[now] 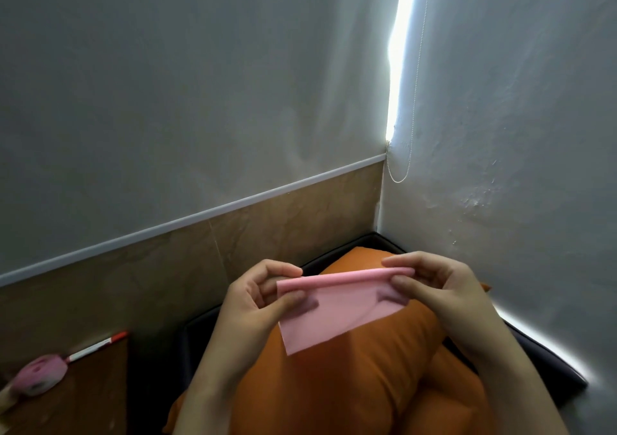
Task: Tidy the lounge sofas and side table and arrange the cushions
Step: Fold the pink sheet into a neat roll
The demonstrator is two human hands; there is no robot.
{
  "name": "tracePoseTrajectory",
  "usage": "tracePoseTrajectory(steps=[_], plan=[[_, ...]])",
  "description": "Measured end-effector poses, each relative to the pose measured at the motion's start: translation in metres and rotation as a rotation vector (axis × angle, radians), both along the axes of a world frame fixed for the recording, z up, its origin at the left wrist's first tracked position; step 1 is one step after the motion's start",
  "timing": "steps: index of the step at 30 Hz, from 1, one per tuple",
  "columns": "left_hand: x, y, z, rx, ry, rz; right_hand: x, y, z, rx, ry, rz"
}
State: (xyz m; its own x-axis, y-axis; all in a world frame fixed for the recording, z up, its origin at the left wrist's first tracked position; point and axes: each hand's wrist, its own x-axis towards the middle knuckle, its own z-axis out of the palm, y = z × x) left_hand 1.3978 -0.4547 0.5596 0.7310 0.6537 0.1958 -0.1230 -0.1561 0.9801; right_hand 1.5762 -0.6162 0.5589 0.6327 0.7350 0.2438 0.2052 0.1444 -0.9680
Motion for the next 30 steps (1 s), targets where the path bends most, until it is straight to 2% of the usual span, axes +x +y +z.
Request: tracePoseTrajectory(steps=[4,8,13,17,22,30], plan=[[0.000,0.002,-0.001,0.019,-0.015,0.020,-0.002,0.002,0.001,0.000,-0.057,0.016],[0.000,0.005,-0.005,0.065,0.021,0.044,-0.005,0.007,0.006,0.016,-0.030,0.061],[-0.004,0.010,-0.008,-0.072,-0.012,0.049,-0.008,0.011,0.009,-0.002,-0.047,0.078],[-0.004,0.012,-0.008,-0.076,0.003,0.088,-0.008,0.015,0.011,0.011,-0.048,0.093],[-0.001,0.012,-0.008,-0.195,-0.068,0.106,-0.006,0.015,0.011,0.055,-0.040,0.118],[0.007,0.009,-0.008,-0.156,-0.046,0.129,0.001,0.018,0.010,0.093,0.009,0.023]])
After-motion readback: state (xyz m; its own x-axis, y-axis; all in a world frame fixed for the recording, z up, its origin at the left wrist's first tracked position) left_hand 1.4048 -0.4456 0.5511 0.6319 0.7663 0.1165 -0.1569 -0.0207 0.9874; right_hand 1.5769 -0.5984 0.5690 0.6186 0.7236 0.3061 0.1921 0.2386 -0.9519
